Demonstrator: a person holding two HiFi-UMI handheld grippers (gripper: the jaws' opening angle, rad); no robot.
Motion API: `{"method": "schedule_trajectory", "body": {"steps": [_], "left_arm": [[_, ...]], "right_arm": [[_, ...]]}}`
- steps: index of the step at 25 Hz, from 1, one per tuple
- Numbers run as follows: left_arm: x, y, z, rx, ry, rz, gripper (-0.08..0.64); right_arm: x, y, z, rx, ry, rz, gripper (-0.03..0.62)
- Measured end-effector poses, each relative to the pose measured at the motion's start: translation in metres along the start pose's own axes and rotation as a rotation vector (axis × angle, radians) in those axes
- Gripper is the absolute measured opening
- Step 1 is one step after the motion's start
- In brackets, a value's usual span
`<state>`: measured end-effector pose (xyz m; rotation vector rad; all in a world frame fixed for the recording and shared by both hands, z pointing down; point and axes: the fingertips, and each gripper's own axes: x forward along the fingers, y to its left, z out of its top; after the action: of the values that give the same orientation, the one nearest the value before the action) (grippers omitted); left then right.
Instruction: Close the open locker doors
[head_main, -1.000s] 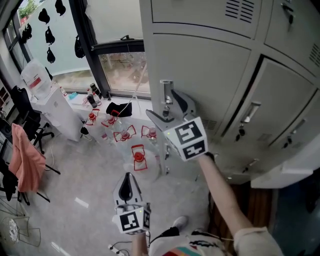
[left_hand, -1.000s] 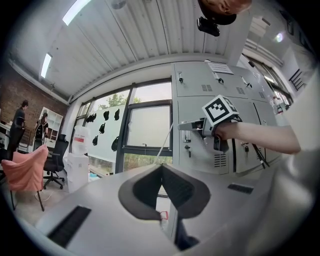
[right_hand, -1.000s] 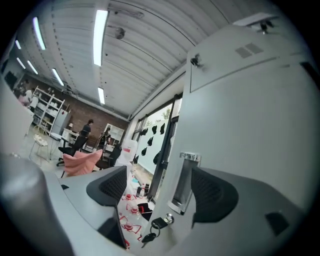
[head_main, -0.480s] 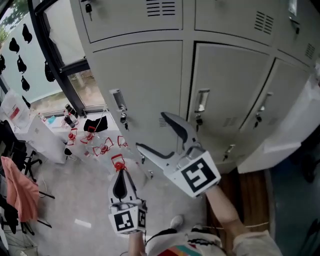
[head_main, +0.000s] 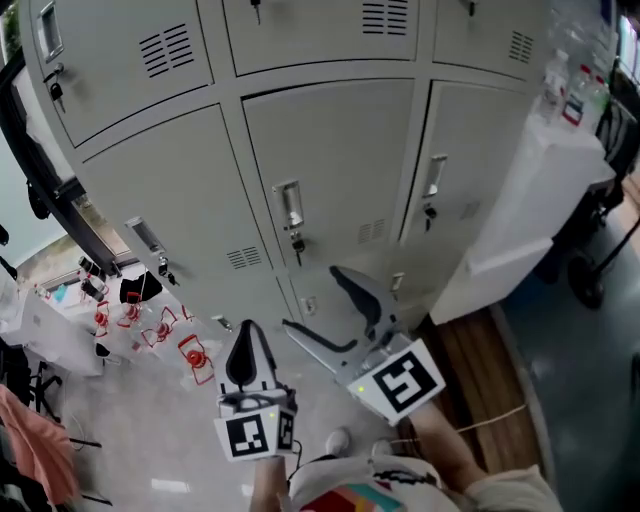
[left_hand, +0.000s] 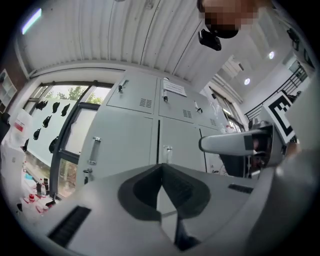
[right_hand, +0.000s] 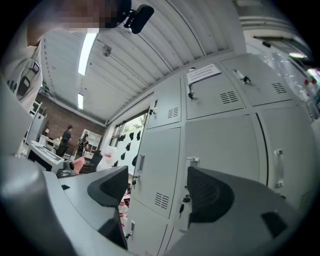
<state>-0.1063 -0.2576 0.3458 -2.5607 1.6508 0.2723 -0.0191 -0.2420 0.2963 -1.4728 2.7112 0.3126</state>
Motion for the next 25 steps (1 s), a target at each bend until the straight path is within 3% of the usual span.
{"method": "schedule_trajectory", "body": {"steps": [6,10,16,25], "left_arm": [[0.015,-0.044,-0.004,0.007,0.018,-0.077,0.005],[0.018,-0.053,-0.005,0.024,0.024,-0.091,0.005],[0.015,-0.04,-0.009,0.023,0.039,-0.064,0.005],[0.013,-0.006,-0.016,0.01,0.054,0.007,0.005]], "right_arm": [[-0.028,-0.032,-0.023,0.033,0.07,-0.072,0.37],[-0.013,-0.054,-0.039,0.07,0.107,-0.06,0.37],[0.046,-0.111,-0.074,0.094,0.102,-0.071,0.37],[0.098,-0.148,-0.078,0.106,0.146,-0.099,0.37]]}}
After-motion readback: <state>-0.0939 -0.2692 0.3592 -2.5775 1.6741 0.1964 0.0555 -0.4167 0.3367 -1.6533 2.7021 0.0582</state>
